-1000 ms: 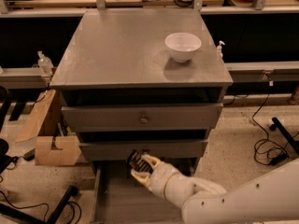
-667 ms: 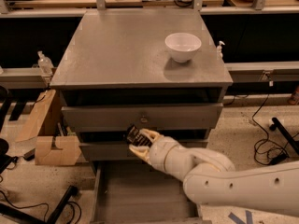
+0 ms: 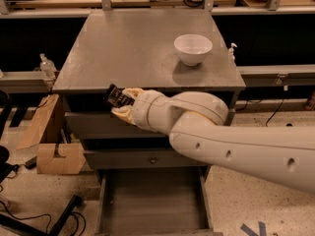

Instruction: Pick rxbar chocolate from bottom drawer and place on counter

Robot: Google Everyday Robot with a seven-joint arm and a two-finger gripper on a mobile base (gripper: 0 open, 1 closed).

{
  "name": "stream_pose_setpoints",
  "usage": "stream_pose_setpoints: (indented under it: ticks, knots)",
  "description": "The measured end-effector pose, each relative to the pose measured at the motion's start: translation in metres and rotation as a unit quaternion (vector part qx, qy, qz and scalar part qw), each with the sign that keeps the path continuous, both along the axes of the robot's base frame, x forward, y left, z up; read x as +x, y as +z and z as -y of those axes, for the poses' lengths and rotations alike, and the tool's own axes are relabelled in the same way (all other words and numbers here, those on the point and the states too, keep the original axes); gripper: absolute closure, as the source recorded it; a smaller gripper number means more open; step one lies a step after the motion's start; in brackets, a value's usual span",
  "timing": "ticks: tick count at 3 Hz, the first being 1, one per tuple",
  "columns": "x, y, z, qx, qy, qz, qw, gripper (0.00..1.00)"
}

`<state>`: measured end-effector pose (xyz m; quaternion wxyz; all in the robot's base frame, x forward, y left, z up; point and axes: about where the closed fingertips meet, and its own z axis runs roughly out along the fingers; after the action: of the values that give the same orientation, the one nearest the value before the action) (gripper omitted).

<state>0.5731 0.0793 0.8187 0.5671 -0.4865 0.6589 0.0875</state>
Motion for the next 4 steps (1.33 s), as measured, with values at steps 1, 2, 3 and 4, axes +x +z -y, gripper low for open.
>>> stream_pose_setpoints:
  ticks: [1, 2, 3, 4]
  knots:
    - [0.020, 0.021, -0.058, -0.037, 0.029, 0.005, 0.9989, 1.00]
    - [0.021, 0.024, -0.058, -0.037, 0.029, 0.009, 0.9989, 1.00]
    - [0.026, 0.036, -0.062, -0.039, 0.032, 0.023, 0.9985, 1.00]
    - [0.038, 0.068, -0.083, -0.083, 0.034, 0.064, 0.9939, 1.00]
